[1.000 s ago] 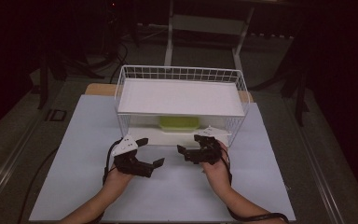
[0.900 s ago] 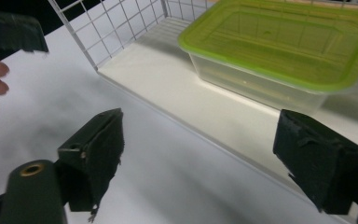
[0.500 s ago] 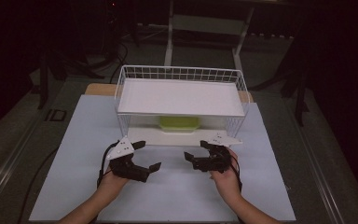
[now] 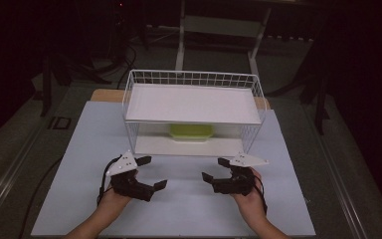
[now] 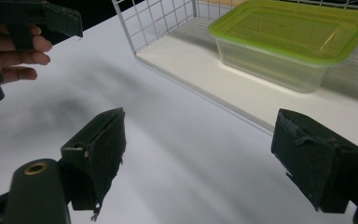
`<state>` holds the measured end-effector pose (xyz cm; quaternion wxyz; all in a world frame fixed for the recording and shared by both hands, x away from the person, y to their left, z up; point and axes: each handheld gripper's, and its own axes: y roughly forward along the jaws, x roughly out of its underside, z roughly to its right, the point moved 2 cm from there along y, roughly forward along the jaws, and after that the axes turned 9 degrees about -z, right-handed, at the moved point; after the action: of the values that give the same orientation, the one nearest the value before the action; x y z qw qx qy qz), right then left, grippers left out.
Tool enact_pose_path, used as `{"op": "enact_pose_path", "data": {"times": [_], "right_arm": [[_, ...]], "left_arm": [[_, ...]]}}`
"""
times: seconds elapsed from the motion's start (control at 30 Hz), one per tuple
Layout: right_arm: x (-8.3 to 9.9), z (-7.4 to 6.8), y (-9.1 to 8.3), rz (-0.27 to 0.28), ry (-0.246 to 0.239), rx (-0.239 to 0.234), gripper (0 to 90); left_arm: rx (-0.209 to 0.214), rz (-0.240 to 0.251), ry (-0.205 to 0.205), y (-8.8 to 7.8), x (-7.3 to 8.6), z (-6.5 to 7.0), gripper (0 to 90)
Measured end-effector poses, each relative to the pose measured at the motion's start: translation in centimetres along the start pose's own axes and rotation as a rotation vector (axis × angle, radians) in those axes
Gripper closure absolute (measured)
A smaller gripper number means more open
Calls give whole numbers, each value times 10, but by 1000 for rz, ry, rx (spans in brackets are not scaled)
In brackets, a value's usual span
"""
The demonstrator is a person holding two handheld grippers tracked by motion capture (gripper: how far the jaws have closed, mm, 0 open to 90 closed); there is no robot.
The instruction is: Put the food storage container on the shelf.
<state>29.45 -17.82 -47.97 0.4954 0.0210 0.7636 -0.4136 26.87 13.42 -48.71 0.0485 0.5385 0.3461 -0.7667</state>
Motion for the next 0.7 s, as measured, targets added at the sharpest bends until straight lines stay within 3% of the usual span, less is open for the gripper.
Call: {"op": "enact_pose_path", "data": {"times": [0.37,0.7], "right_arm": [[14,4,-14,-34,16,7,175],[29,14,-24,-72,32,21,161]], "left_arm": [[-26,-14,-5,-19,16,1,13],[-40,-37,-5,-21,29,-1,13]]}}
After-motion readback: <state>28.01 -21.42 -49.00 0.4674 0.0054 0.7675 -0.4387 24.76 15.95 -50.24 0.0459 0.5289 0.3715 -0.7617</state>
